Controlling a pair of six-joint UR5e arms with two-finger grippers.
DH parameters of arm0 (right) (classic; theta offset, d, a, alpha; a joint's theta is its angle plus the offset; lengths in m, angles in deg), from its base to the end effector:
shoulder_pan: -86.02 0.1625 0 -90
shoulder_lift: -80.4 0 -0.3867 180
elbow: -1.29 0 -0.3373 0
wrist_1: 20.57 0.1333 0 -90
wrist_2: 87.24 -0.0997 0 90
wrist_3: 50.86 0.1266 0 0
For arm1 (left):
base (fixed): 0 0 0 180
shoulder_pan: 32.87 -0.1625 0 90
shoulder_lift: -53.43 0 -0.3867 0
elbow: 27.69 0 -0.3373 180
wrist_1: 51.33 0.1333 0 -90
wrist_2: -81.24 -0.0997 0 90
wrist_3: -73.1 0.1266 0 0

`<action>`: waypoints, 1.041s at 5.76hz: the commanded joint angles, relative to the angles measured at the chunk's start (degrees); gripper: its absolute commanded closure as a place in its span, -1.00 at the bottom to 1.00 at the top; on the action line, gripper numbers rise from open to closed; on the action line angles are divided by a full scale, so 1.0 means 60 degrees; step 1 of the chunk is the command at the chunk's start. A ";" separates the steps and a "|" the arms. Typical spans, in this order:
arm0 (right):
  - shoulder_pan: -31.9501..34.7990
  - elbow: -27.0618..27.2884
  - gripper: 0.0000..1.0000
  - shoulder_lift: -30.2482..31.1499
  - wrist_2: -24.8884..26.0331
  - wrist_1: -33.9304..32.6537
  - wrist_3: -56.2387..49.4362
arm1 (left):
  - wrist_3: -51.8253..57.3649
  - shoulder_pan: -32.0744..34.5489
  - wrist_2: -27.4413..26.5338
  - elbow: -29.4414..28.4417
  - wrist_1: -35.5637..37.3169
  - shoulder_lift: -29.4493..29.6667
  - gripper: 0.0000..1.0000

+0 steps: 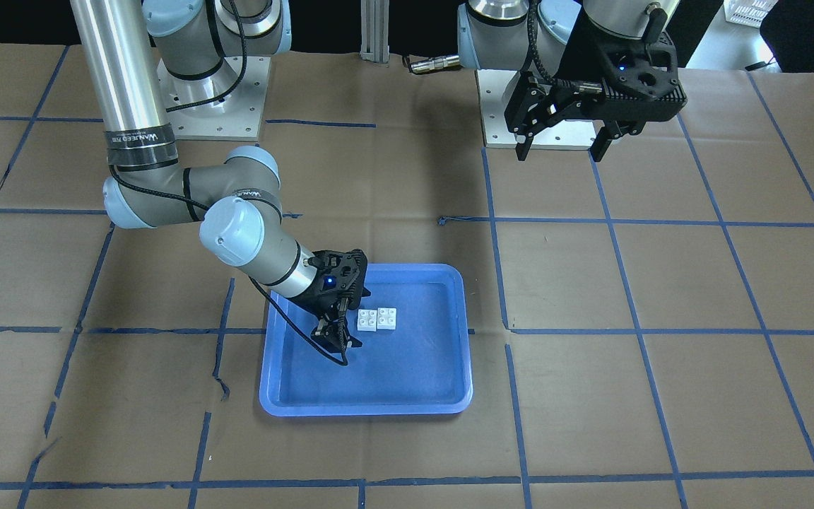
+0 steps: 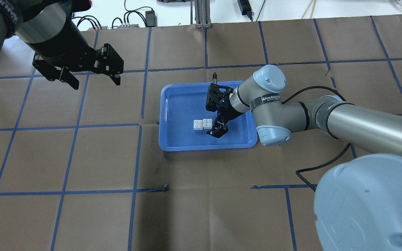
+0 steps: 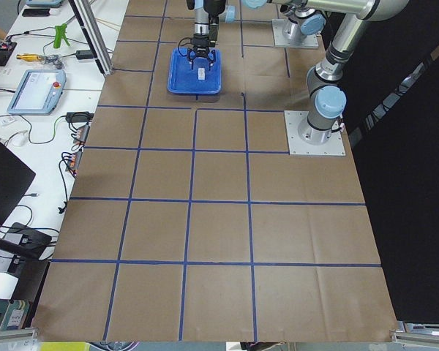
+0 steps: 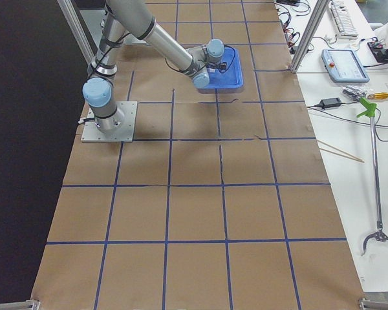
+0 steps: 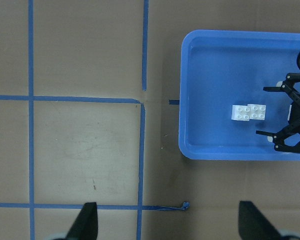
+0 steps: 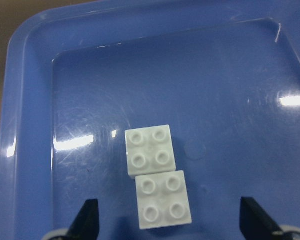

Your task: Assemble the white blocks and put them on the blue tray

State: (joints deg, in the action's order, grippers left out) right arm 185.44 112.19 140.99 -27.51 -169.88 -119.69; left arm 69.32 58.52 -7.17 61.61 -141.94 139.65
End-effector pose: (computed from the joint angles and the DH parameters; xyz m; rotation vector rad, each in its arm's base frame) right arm 0.2797 -0.4816 0.1474 -1.7527 2.0634 -0.5478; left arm -0.1469 -0.4153 0.4552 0.0634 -3.1085 0.1030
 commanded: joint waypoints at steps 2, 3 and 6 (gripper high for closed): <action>-0.0104 -0.0709 -0.99 0.1158 0.0311 0.2686 0.0293 | 0.0000 -0.0012 0.0000 0.0000 0.0000 0.0000 -0.99; -0.0163 -0.1440 -0.99 0.1804 0.1517 0.4418 0.1528 | 0.0000 -0.0012 0.0000 0.0000 0.0000 0.0000 -0.99; -0.0791 -0.1990 -1.00 0.2875 0.4495 0.5764 0.7530 | 0.0000 -0.0012 0.0015 0.0000 0.0000 -0.0029 -0.99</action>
State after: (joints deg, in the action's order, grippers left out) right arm 182.18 100.59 155.90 -5.64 -137.74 -85.02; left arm 69.32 58.43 -7.11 61.61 -141.94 139.50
